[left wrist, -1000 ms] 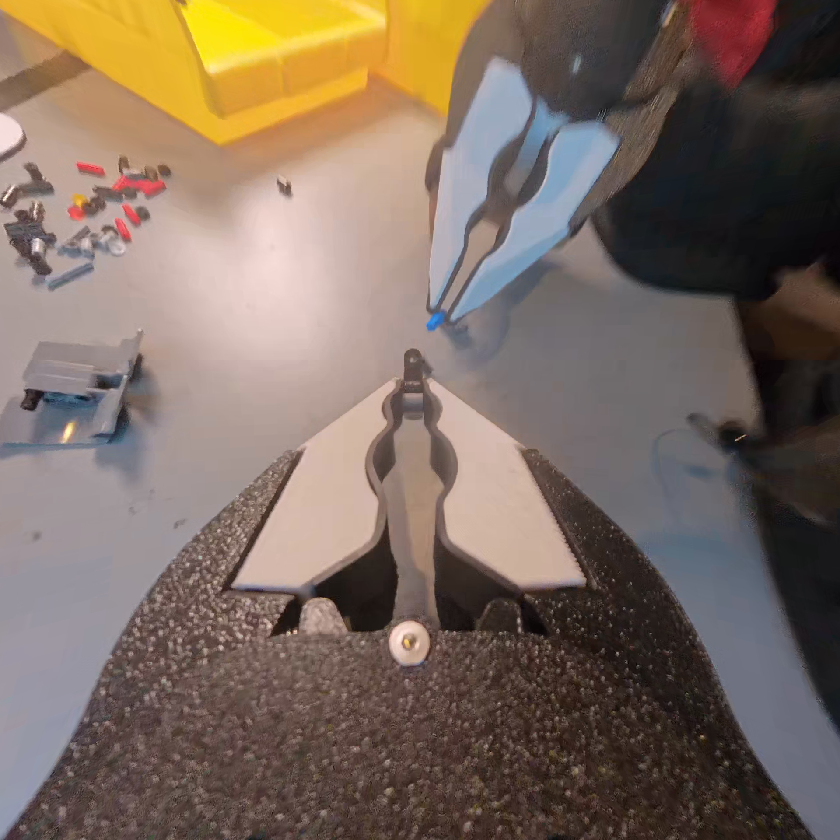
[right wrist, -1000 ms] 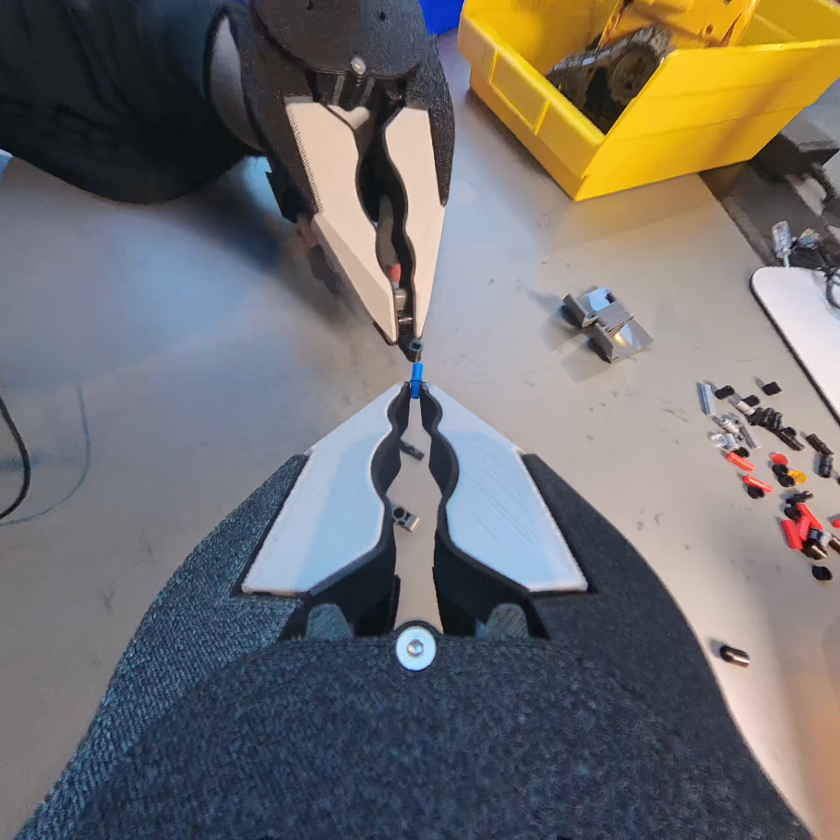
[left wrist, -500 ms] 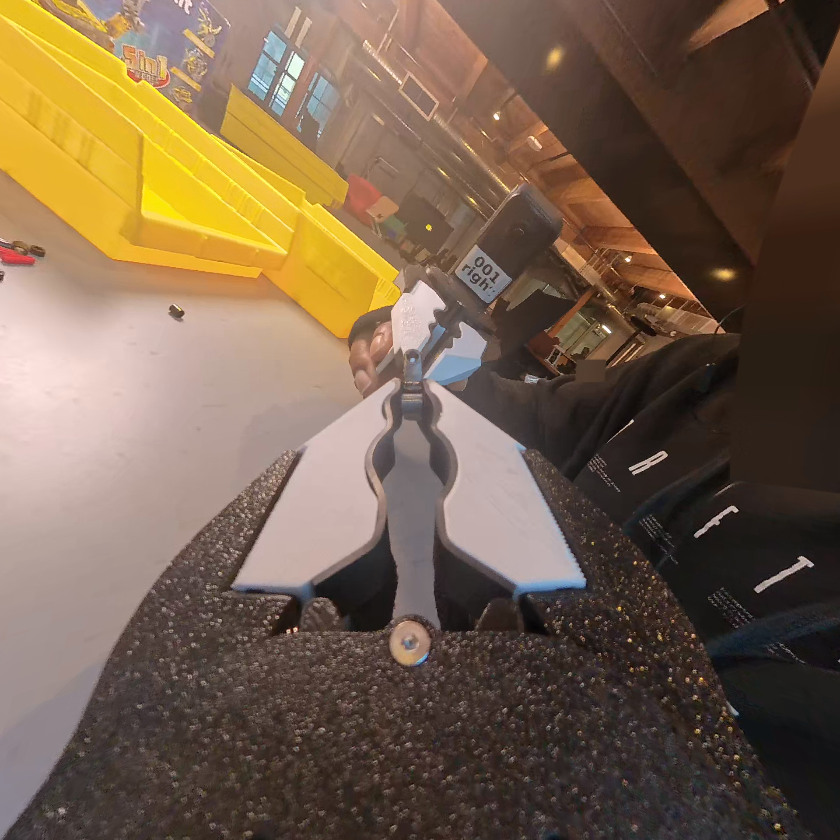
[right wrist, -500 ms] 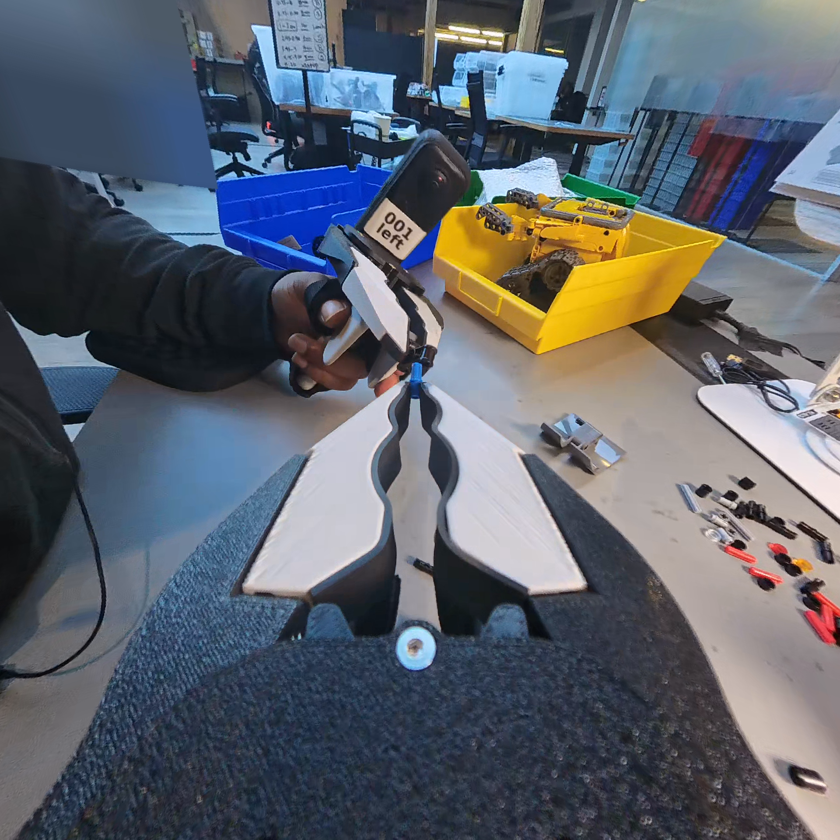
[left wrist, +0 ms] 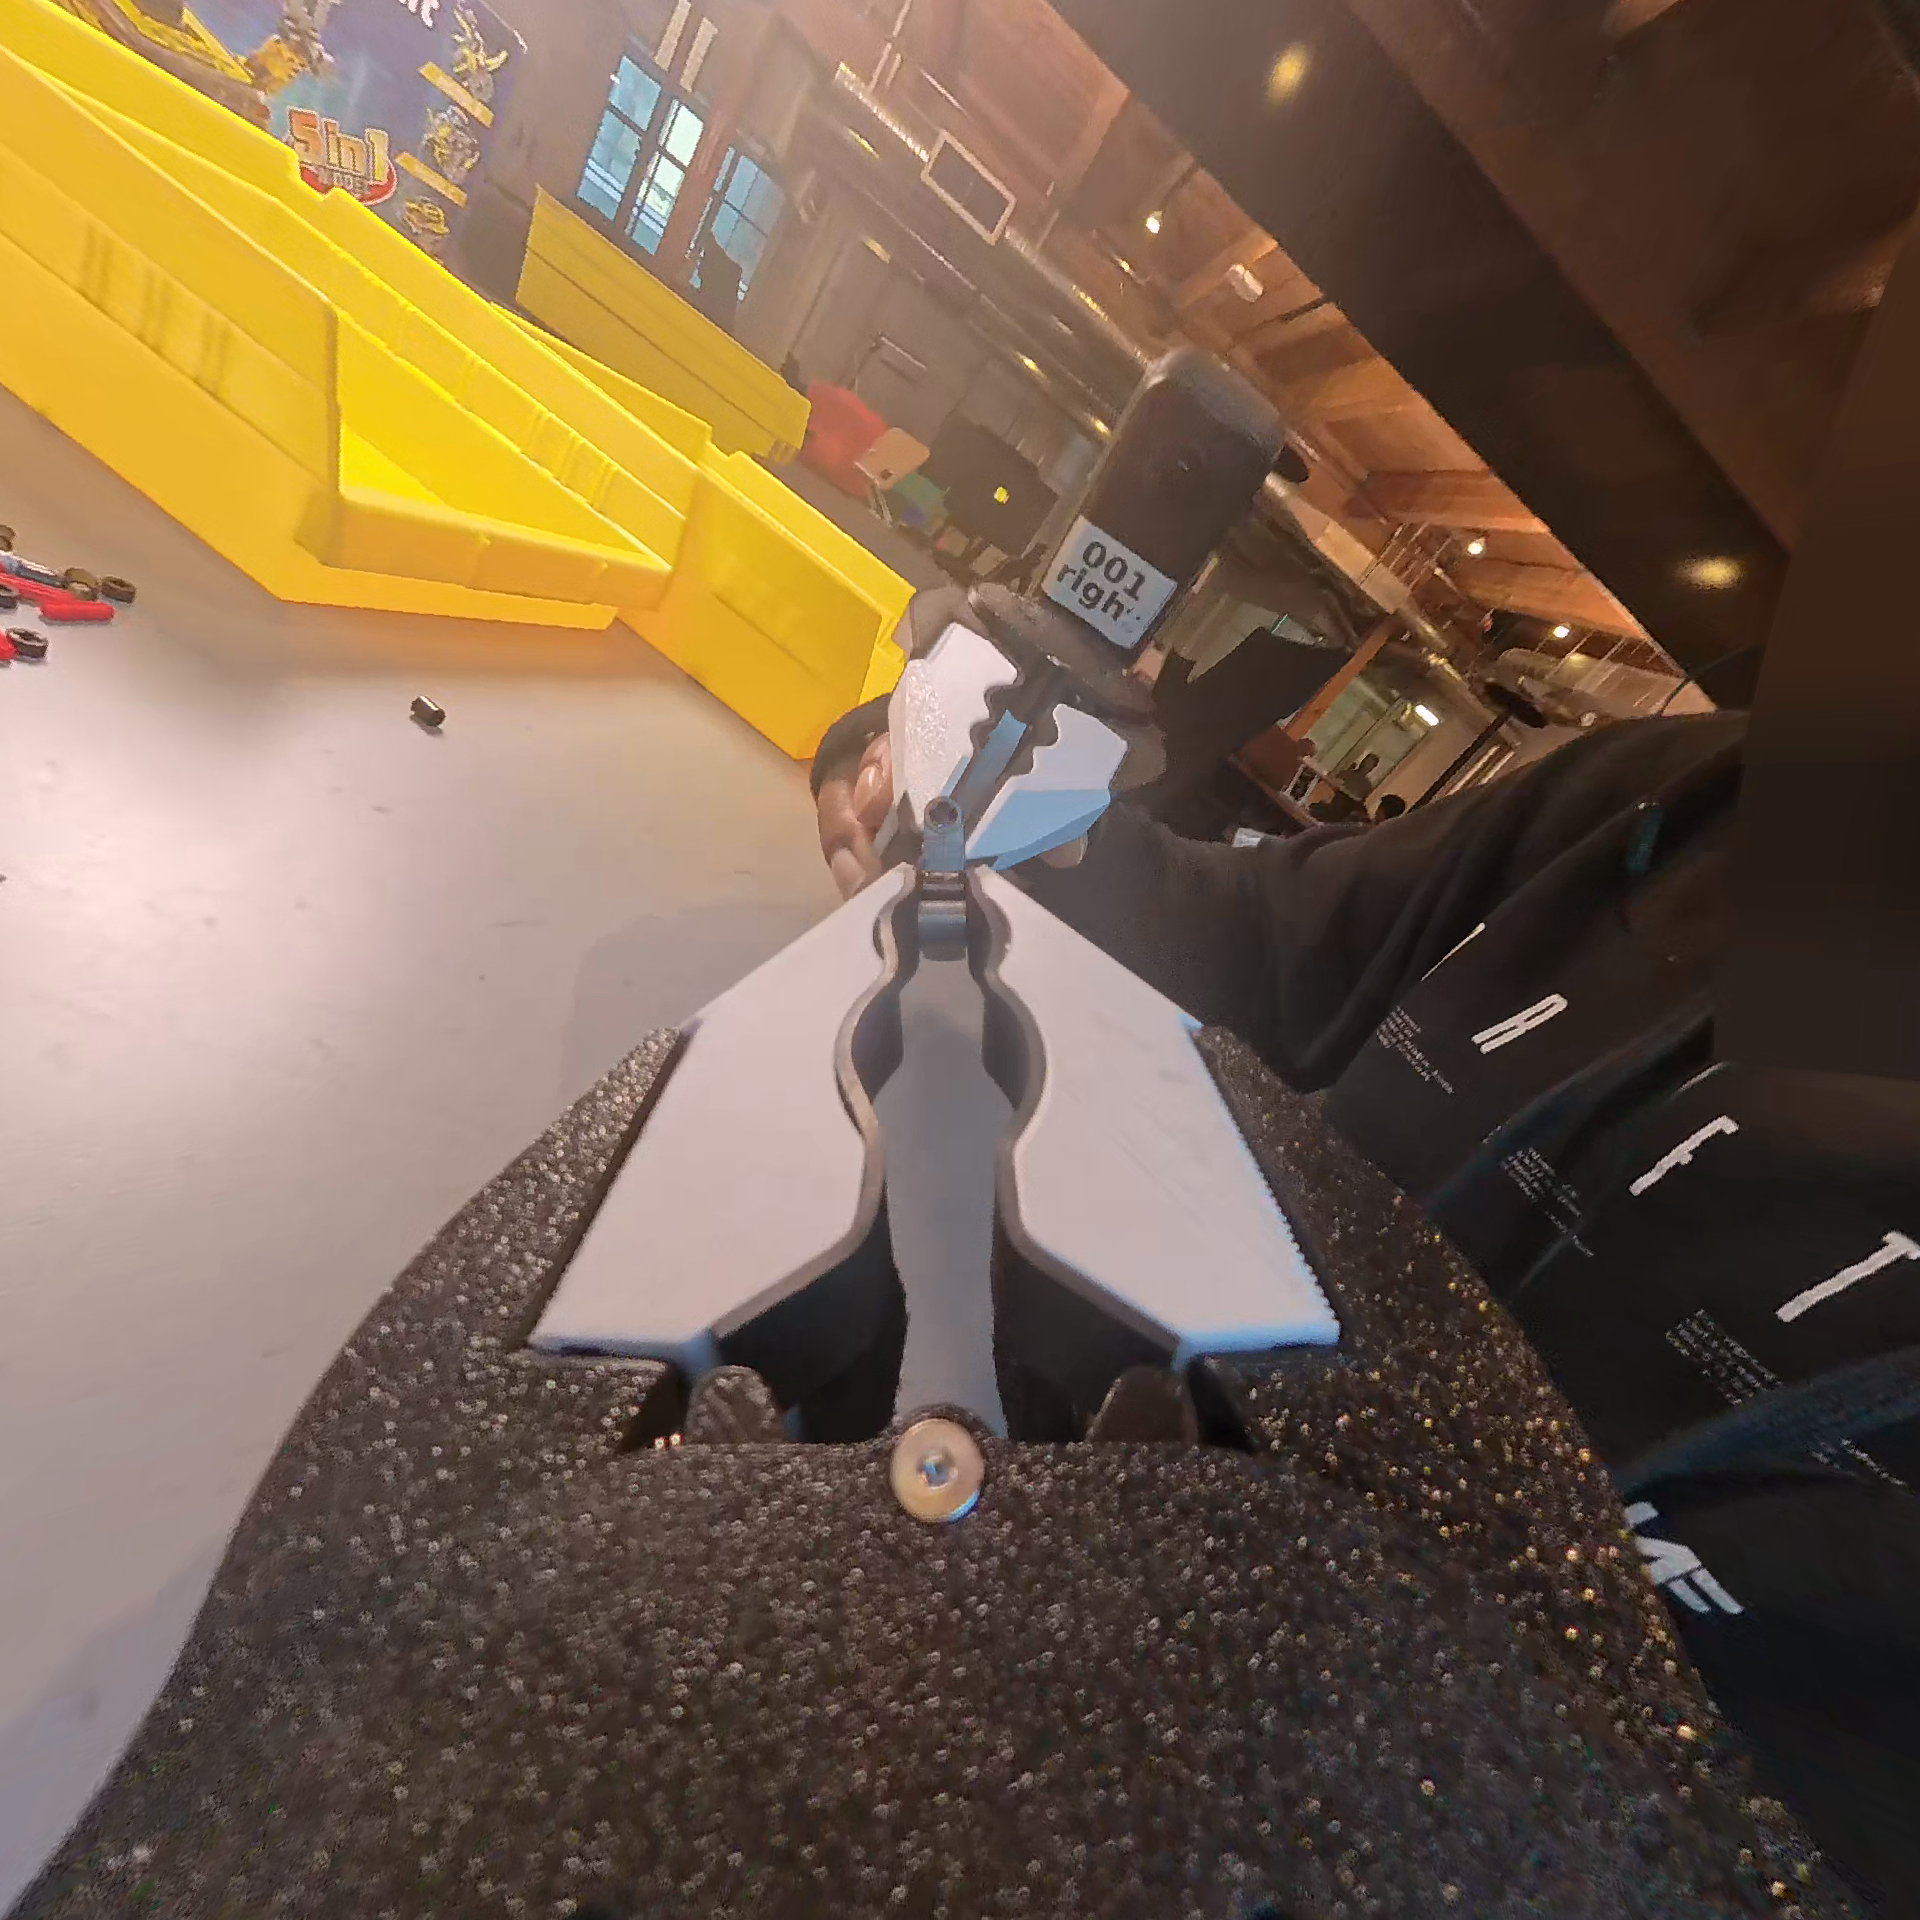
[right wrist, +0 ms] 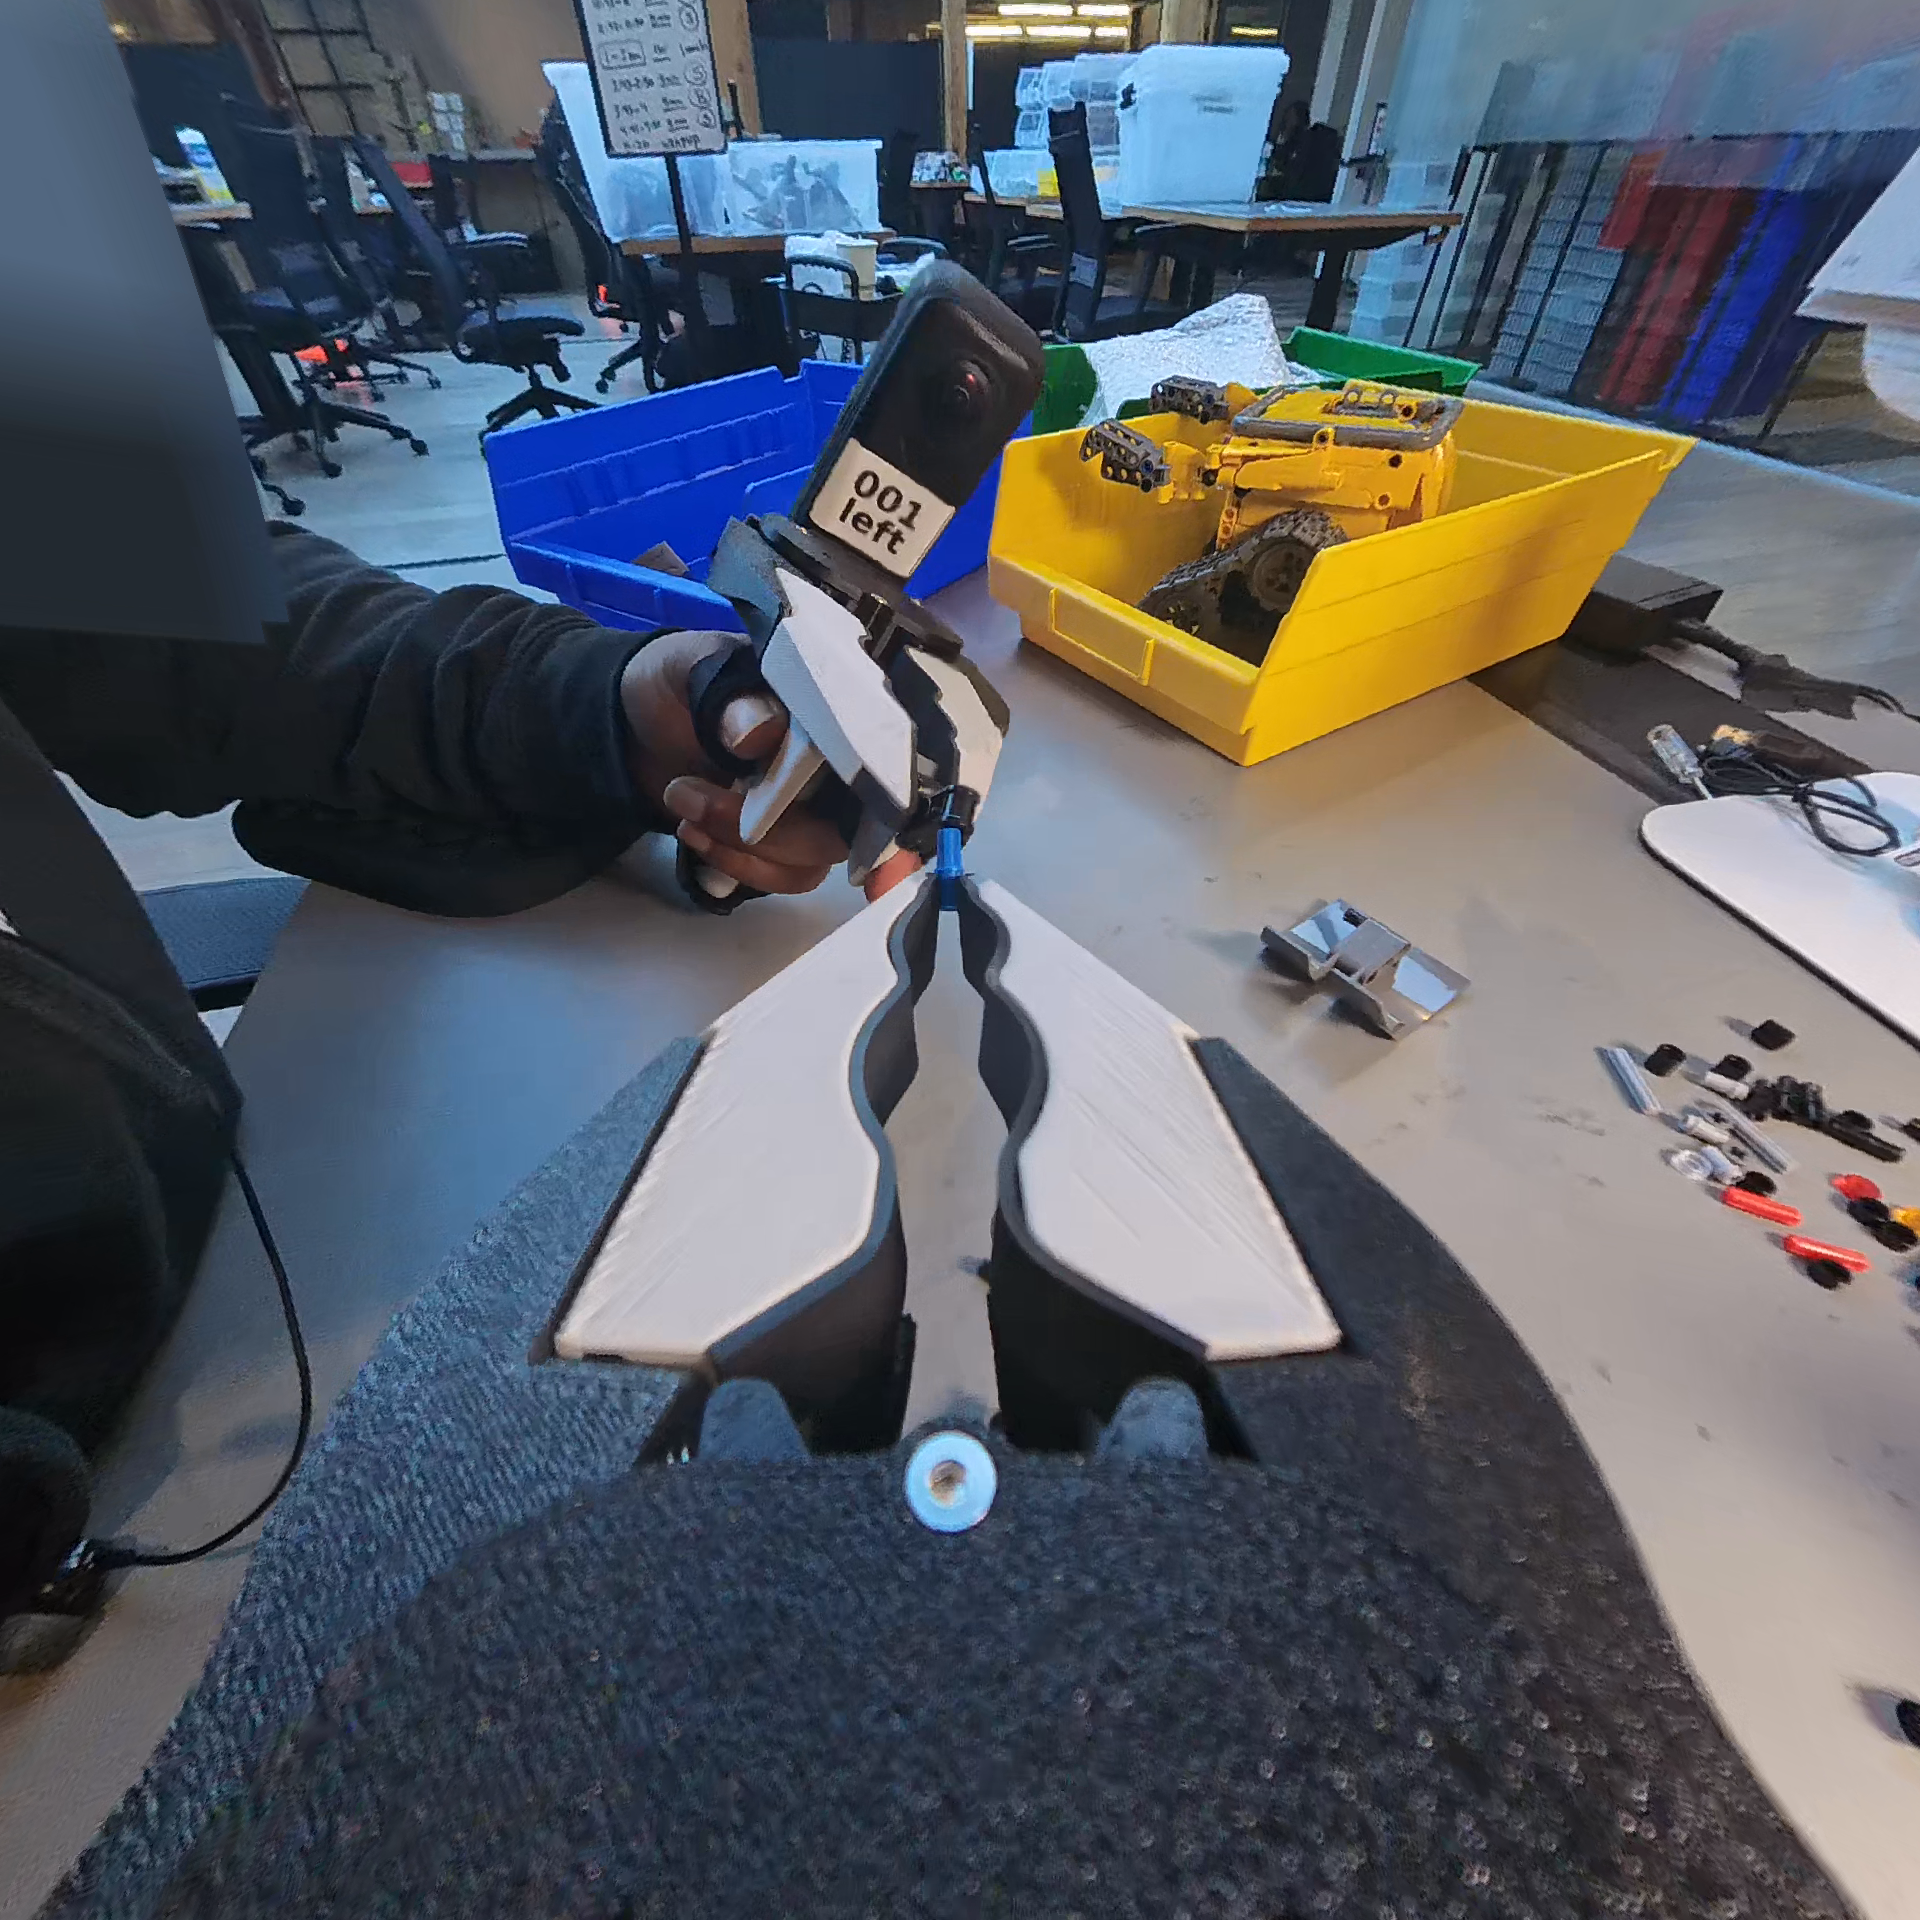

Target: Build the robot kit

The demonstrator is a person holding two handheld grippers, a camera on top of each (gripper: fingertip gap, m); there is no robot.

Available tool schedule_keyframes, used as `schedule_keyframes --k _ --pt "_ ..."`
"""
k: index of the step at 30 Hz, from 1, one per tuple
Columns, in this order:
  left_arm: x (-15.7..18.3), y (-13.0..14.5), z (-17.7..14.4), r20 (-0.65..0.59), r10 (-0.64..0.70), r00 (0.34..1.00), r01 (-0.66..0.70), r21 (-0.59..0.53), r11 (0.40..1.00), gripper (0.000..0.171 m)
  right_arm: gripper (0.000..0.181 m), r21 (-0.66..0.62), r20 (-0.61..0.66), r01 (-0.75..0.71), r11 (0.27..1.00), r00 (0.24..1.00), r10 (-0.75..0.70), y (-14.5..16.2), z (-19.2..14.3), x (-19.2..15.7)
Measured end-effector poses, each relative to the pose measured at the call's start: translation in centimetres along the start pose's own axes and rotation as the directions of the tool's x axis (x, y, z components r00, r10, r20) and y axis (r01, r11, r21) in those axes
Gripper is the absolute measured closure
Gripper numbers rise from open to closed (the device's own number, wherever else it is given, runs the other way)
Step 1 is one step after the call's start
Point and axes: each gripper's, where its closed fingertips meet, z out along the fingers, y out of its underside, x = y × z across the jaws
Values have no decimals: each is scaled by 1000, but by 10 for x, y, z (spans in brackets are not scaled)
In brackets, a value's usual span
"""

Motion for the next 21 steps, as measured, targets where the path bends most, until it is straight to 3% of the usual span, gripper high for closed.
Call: schedule_keyframes --k 6,11,21 --pt "1 6 0 39 149 988 -146 -74 987 165 178 6 49 -74 997 996 74 3 -1 -5" --pt "2 14 -2 60 328 943 -315 -162 935 165 179 -37 92 -92 995 991 95 9 -1 -10" --pt "27 8 1 -37 401 915 -403 -60 913 165 179 95 245 -197 976 955 169 -14 -11 -27"
